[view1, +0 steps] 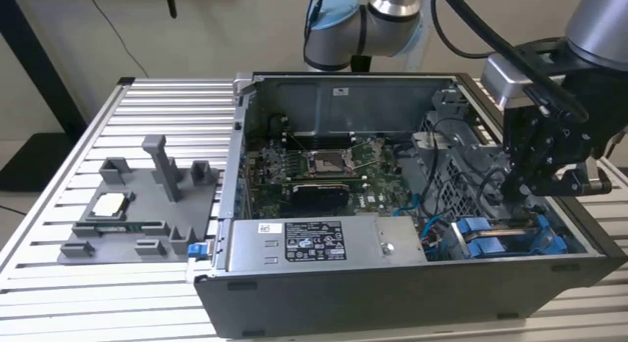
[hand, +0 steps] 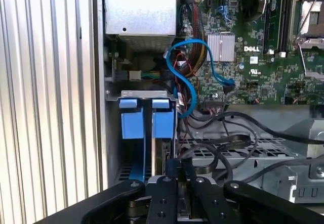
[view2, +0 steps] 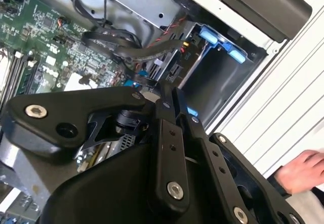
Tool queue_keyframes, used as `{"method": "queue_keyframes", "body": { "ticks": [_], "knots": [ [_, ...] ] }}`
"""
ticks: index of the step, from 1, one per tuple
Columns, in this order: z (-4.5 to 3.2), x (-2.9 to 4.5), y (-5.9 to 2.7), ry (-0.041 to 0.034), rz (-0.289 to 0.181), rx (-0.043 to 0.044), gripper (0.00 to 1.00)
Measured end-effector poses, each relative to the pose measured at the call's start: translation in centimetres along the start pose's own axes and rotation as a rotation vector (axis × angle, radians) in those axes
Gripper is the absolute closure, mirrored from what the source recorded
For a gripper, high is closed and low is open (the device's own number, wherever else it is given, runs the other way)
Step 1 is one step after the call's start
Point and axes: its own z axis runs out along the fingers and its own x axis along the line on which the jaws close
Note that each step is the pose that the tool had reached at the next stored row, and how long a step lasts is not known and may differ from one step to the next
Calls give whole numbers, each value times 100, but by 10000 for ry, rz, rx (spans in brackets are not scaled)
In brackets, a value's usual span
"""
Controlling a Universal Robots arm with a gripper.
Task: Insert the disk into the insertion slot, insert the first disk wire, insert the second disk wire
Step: 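Insert the second disk wire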
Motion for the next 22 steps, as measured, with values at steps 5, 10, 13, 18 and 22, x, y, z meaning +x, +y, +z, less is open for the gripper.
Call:
{"method": "queue_keyframes", "body": {
  "ticks": [5, 10, 13, 18, 22],
  "knots": [
    [64, 28, 10, -2, -14, 127, 84],
    [117, 36, 14, -2, -33, 228, 84],
    [136, 38, 16, -5, -38, 231, 84],
    [175, 40, 19, -3, -45, 294, 84],
    [203, 42, 22, -4, -51, 368, 84]
  ]
}}
